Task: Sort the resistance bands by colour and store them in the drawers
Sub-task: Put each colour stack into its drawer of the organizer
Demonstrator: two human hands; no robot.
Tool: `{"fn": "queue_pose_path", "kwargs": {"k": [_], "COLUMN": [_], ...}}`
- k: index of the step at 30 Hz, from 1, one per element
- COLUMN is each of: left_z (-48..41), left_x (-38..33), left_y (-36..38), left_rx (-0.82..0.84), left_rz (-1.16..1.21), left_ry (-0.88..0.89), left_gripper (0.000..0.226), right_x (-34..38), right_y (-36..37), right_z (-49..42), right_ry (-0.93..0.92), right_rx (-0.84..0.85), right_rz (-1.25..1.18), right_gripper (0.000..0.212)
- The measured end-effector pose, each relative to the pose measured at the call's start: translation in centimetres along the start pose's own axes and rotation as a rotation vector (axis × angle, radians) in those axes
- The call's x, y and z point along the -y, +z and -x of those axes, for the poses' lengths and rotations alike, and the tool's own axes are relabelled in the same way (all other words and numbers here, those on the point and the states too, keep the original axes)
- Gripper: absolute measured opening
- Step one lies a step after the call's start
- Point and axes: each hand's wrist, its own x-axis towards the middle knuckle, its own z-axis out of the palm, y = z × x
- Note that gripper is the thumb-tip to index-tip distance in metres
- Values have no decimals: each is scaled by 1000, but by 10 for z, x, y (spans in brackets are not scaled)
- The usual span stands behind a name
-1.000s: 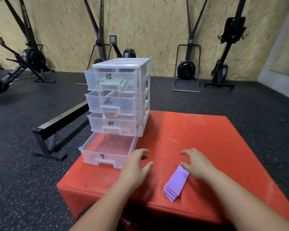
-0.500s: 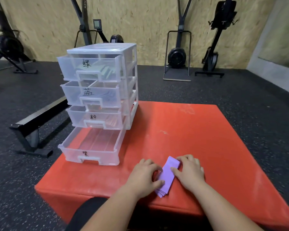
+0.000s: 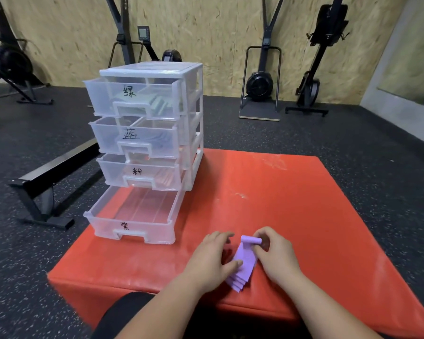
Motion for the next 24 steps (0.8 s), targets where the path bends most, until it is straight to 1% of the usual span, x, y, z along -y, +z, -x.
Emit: {"fn": "queue_pose_path", "kwargs": {"k": [2, 4, 5, 8, 10, 13, 15, 17, 20, 24], "left_z": [1, 1, 1, 5, 7, 12, 17, 24, 32, 46], "left_x": [-2, -5, -6, -9, -10, -6, -2, 1, 6, 22], "left_y": [-3, -9, -13, -28, -36, -48, -57, -67, -86, -113], "left_rx": [-59, -121, -148, -213, -261, -331, -371, -426, -536, -660], "left_rz": [110, 193, 207, 222, 266, 338, 394, 452, 520, 544], "left_ry": [-27, -44, -45, -39, -49, -50, -63, -82, -149, -197], "left_gripper": [70, 60, 52, 18, 6, 8, 11, 15, 20, 12], "right_x": [11, 23, 30, 48, 61, 80, 90, 96, 111, 142], "right_y": [-5, -9, -12, -17, -18, -12, -1, 15, 36, 57], "right_z": [-2, -5, -7, -9, -9, -5, -1, 3, 9, 12], "right_ry": [-26, -55, -66, -66, -65, -16, 16, -6, -68, -144], "right_rx": [42, 111, 154, 257, 294, 299, 334, 376, 380, 378], "right_rz": [-143, -262, -313, -455, -525, -653, -725, -701, -670, -603], "right_gripper": [29, 27, 24, 19, 20, 29, 30, 24, 21, 19]}}
